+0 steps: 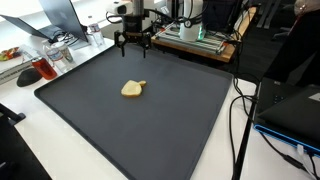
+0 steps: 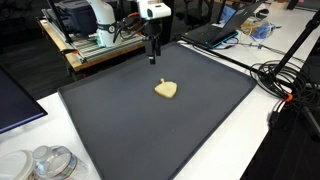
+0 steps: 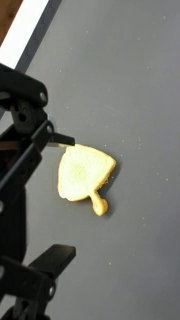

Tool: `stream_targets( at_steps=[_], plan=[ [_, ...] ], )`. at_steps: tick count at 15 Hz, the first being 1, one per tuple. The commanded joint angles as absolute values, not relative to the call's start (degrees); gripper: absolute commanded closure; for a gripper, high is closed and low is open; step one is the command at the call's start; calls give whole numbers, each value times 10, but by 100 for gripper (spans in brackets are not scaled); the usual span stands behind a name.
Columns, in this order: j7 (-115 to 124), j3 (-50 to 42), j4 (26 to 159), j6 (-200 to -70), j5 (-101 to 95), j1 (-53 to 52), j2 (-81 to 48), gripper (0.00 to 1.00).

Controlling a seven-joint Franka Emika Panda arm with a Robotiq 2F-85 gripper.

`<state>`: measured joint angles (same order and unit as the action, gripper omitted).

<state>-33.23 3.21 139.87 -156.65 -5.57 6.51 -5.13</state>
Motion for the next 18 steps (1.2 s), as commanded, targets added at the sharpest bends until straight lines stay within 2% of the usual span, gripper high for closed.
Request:
stream_targets(
  at_steps=[1, 9, 18],
  plan=[
    [-346, 18, 1333, -1514, -113, 45, -93, 0],
    [-409, 45, 1287, -1521, -82, 48, -162, 0],
    [-374, 48, 1216, -1534, -110, 36, -263, 0]
  ],
)
